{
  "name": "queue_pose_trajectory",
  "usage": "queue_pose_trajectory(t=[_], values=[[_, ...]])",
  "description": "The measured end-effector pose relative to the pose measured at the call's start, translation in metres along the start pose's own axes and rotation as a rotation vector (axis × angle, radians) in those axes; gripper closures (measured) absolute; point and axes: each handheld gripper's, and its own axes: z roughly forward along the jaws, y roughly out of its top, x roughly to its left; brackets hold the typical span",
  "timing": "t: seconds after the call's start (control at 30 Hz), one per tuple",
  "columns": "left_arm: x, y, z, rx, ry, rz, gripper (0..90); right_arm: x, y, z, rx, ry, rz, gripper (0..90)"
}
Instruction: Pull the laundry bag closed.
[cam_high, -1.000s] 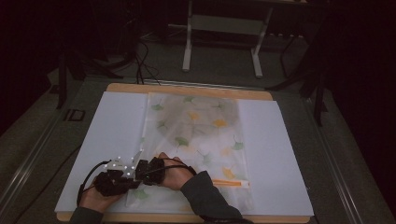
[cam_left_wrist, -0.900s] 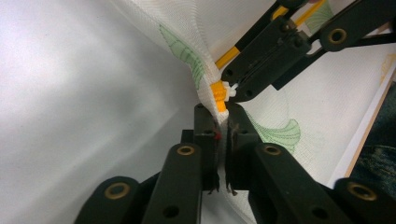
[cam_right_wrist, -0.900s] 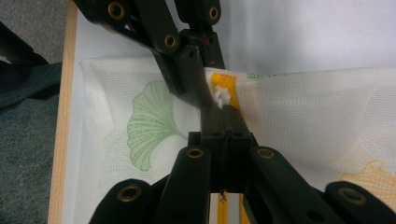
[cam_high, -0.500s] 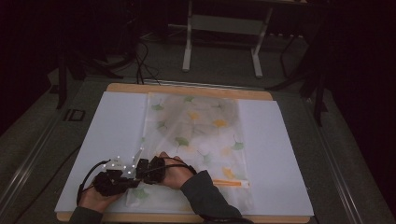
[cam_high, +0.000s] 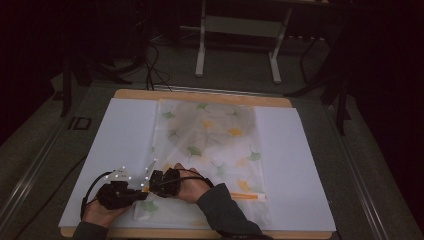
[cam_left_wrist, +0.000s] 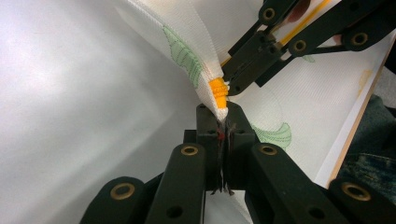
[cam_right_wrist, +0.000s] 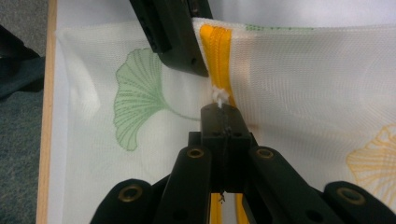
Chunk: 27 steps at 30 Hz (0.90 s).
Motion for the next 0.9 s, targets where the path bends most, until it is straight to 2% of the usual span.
queue_pose_trajectory(t=[0.6,0.9], values=[[0.001,-0.001,-0.003,-0.015,-0.007,-0.002,87.6,0.008,-0.007,-0.009,0.021,-0.035,-0.013,90.0],[0.003,-0.002,-0.005,-0.022,0.003,-0.008,87.5,0.005,-0.019,-0.010,0.026,-0.045,0.007,90.0]])
